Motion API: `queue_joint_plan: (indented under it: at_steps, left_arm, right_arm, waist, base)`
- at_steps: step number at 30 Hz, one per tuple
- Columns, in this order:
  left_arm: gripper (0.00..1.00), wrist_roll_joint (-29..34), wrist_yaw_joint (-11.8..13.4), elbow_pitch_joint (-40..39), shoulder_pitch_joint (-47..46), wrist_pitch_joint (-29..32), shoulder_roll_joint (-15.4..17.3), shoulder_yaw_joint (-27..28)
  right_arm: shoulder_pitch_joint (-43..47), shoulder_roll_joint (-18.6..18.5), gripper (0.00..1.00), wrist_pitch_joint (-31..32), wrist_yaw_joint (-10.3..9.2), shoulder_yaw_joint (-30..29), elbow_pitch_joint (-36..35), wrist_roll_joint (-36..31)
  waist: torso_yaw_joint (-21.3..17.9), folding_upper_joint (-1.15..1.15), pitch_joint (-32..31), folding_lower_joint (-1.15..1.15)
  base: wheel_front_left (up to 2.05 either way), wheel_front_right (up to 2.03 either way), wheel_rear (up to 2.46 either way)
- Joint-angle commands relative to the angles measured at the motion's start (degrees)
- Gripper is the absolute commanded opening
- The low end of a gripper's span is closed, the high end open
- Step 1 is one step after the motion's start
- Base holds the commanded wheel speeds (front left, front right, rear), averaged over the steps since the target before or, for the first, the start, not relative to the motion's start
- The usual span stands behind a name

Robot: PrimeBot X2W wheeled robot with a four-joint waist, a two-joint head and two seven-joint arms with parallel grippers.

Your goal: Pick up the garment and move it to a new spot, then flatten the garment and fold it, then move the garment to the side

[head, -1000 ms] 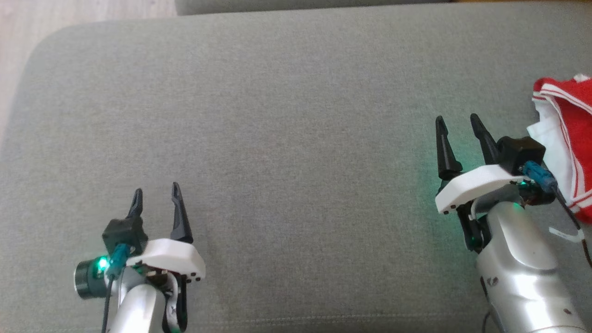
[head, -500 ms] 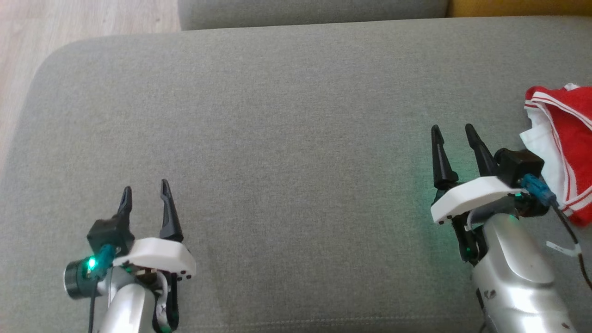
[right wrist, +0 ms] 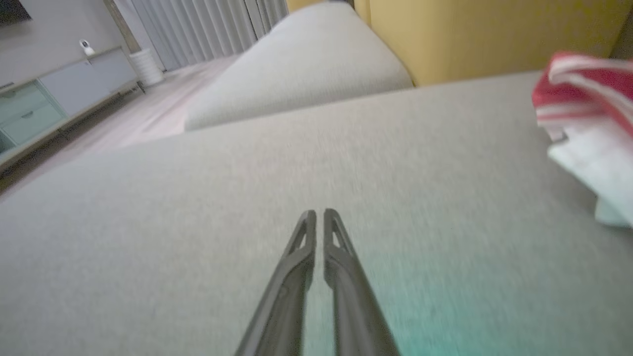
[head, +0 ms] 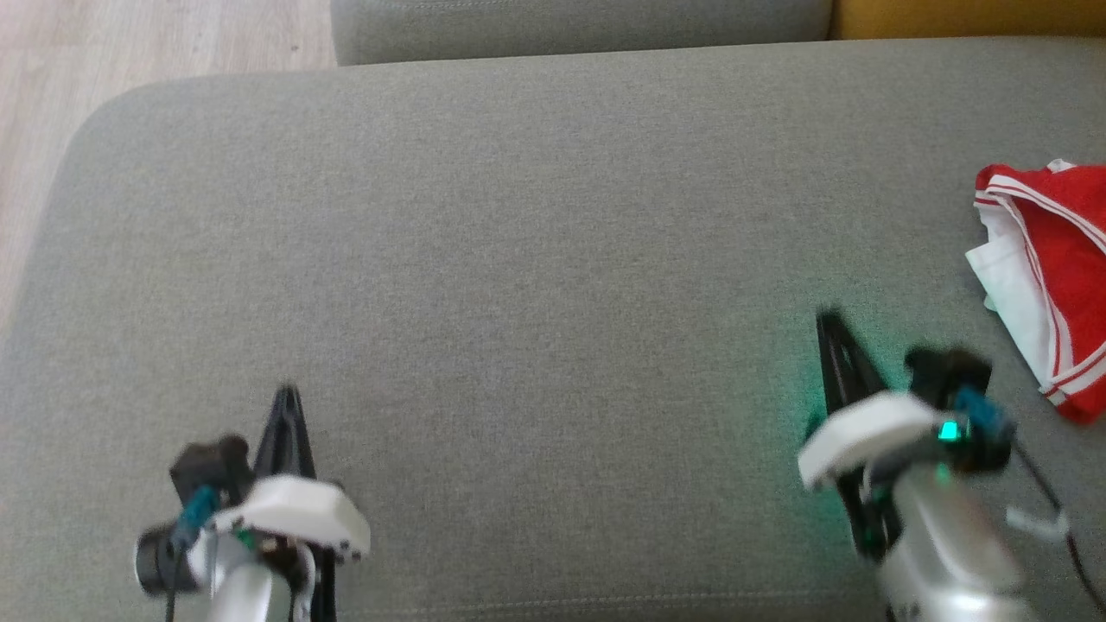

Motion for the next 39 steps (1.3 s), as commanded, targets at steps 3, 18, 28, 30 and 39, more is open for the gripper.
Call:
queue_joint_plan:
  at_steps: [3,18,28,30,39]
  left_arm:
    - [0.00,-2.08,-0.43,-0.51,-0.46,0.67,0.08,0.49]
    - [0.00,-11.55,-2.35,-1.57,-0.38,3.05,0.17,1.97]
    - [0.00,-17.83,-3.63,-2.21,-0.38,4.68,0.23,3.01]
    - [0.00,-19.09,-3.88,-2.34,-0.38,5.01,0.24,3.22]
    - [0.00,-25.38,-5.16,-2.97,-0.40,6.66,0.30,4.28]
  right_arm:
    - [-0.36,0.01,0.00,0.70,0.01,-0.57,-0.90,2.02]
    - [1.71,0.08,0.00,3.03,0.06,-1.90,-4.52,11.53]
    - [2.98,0.13,0.00,4.65,0.09,-2.88,-6.81,17.81]
    - [3.23,0.13,0.00,4.98,0.09,-3.08,-7.26,19.06]
    - [4.48,0.18,0.00,6.64,0.12,-4.08,-9.53,25.35]
  waist:
    - [0.02,0.00,-0.17,0.00]
    - [0.12,0.00,-0.94,0.00]
    - [0.18,0.00,-1.44,0.00]
    - [0.20,0.00,-1.54,0.00]
    - [0.26,0.00,-2.05,0.00]
  base:
    - [0.00,0.00,0.00]
    - [0.00,0.00,0.00]
    - [0.00,0.00,0.00]
    - [0.00,0.00,0.00]
    - [0.00,0.00,0.00]
